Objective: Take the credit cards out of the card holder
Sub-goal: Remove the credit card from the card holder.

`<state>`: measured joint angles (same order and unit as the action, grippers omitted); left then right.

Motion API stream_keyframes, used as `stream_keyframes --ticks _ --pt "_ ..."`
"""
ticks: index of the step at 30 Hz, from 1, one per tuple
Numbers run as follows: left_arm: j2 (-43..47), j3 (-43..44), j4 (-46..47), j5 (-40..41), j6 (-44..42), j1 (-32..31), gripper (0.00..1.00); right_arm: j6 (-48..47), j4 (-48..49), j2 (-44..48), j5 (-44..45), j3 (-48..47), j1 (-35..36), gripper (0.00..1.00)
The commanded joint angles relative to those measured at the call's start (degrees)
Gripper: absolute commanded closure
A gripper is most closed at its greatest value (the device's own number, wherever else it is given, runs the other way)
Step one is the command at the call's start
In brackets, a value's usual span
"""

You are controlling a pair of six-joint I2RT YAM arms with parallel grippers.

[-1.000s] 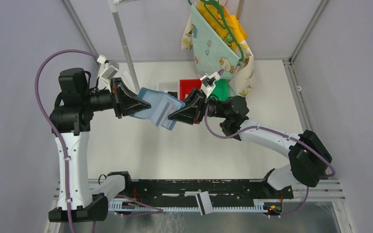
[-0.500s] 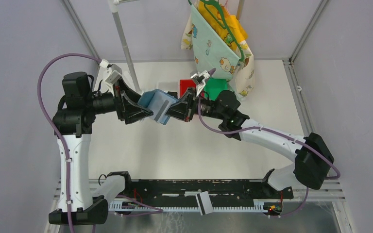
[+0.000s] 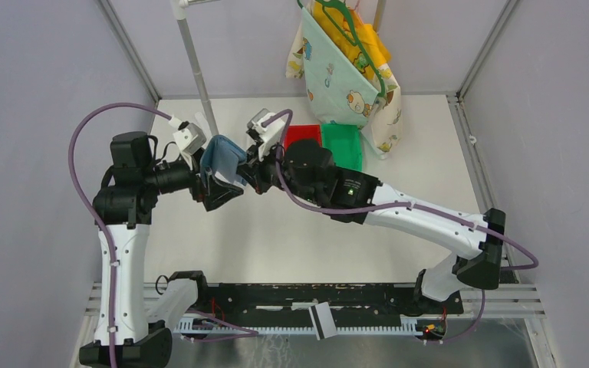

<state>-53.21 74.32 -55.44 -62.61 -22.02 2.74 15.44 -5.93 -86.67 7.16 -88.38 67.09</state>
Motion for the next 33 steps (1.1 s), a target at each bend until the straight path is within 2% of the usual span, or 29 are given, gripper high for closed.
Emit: stream_keyframes --ticks 1,9,16,19,22,27,33 --pt "2.3 -1.0 5.8 4.8 -1.5 -0.2 0.01 -7.8 -11.4 -4.2 16.0 -8.5 3.5 1.00" --pt "5.8 -4.7 13.4 12.7 0.1 -0.2 0.07 -8.8 -13.1 -4.0 20.0 -8.8 4.1 1.00" --pt "5.3 -5.7 14.5 13.5 0.8 -0.2 0.12 -9.4 -14.4 -2.9 20.5 -8.7 4.3 1.00" --pt "4.7 -5.5 14.1 13.1 0.5 -0.2 0.22 -9.5 -13.3 -1.7 19.6 -7.1 4.3 1.00" --pt "4.0 -4.9 12.7 12.8 -0.4 -0.1 0.39 -9.7 -11.5 0.4 18.4 -4.6 4.3 1.00" --pt "2.2 -3.9 11.4 12.4 0.5 -0.1 0.58 -9.7 -10.0 3.1 16.0 -1.4 4.1 1.00" --pt "2.2 -2.9 10.8 9.8 1.6 -0.2 0.66 -7.7 -6.6 6.4 7.1 4.1 0.9 1.00"
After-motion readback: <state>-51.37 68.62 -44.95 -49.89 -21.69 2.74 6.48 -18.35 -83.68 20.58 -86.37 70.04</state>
